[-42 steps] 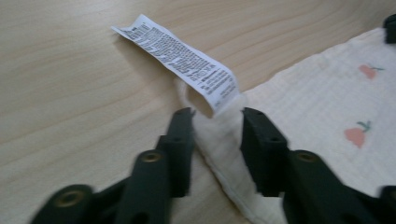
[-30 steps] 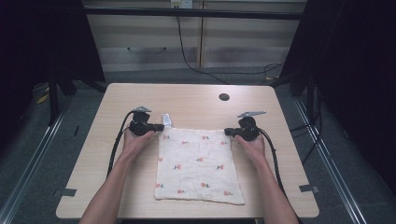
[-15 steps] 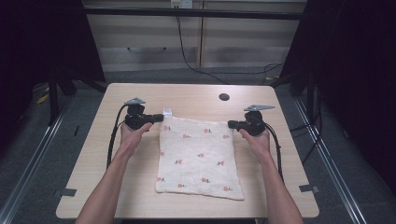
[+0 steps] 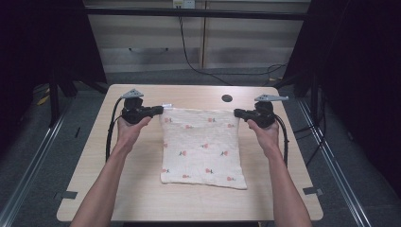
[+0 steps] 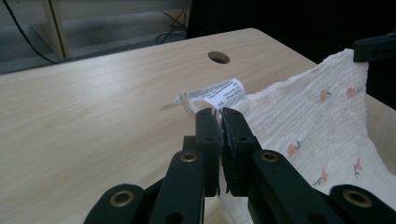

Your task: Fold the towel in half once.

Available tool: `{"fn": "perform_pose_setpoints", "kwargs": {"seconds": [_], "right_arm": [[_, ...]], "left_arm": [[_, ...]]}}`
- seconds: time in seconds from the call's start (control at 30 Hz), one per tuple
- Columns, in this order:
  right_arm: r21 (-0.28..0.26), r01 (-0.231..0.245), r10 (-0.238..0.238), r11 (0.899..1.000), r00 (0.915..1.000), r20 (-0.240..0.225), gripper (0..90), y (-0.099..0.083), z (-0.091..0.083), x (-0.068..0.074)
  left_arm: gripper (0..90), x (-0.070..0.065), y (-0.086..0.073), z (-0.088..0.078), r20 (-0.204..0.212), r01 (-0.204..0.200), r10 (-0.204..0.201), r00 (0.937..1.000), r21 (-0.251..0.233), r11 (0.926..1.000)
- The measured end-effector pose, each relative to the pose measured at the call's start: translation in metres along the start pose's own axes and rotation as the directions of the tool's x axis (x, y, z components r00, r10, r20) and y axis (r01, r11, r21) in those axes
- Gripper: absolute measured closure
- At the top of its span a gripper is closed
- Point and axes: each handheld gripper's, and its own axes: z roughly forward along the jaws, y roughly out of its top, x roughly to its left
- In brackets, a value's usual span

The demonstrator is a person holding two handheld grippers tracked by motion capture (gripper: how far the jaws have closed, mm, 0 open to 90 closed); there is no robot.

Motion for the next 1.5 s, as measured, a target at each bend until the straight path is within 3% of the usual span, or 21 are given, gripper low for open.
{"fn": "perform_pose_setpoints", "kwargs": {"seconds": [0.07,0.17,0.4,0.57,0.63,0.83,0.97,1.3,1.37,1.5], "right_arm": [[-0.010,0.006,-0.006,1.000,1.0000,0.001,86.9,0.001,-0.003,0.001],[0.020,0.027,-0.027,0.999,0.9996,-0.002,86.9,-0.002,-0.006,0.003],[0.030,0.010,-0.009,0.999,0.9992,-0.039,87.0,-0.020,-0.014,0.006],[0.027,0.021,-0.020,0.999,0.9985,-0.052,87.0,-0.028,-0.018,0.013],[0.040,0.025,-0.022,0.999,0.9984,-0.051,86.9,-0.030,-0.019,0.016],[0.049,0.022,-0.019,0.999,0.9983,-0.056,87.0,-0.040,-0.022,0.020],[0.046,0.019,-0.016,0.999,0.9977,-0.065,86.9,-0.046,-0.027,0.024],[0.086,0.059,-0.053,0.995,0.9958,-0.074,86.9,-0.059,-0.033,0.036],[0.094,0.071,-0.064,0.993,0.9951,-0.075,86.9,-0.060,-0.035,0.040],[0.104,0.107,-0.098,0.989,0.9917,-0.083,87.0,-0.060,-0.040,0.050]], "left_arm": [[86.1,-0.004,0.000,-0.002,0.009,-0.007,0.007,0.9999,-0.015,0.9999],[86.1,-0.007,-0.009,-0.003,0.011,-0.004,0.004,0.9999,-0.014,0.9999],[86.1,-0.014,-0.029,-0.009,0.013,-0.021,0.020,0.9997,0.022,0.9996],[86.1,-0.019,-0.039,-0.018,0.028,-0.002,0.002,0.9996,-0.007,1.0000],[86.1,-0.022,-0.042,-0.019,0.024,-0.016,0.016,0.9996,0.003,0.9999],[86.1,-0.027,-0.049,-0.025,0.051,-0.013,0.014,0.9986,-0.007,0.9999],[86.1,-0.028,-0.053,-0.029,0.044,-0.010,0.010,0.9990,-0.003,0.9999],[86.1,-0.039,-0.064,-0.038,0.050,-0.042,0.041,0.9979,0.024,0.9988],[86.1,-0.042,-0.065,-0.041,0.037,-0.059,0.058,0.9976,0.024,0.9980],[86.1,-0.049,-0.068,-0.045,0.049,-0.058,0.058,0.9971,0.004,0.9983]]}}
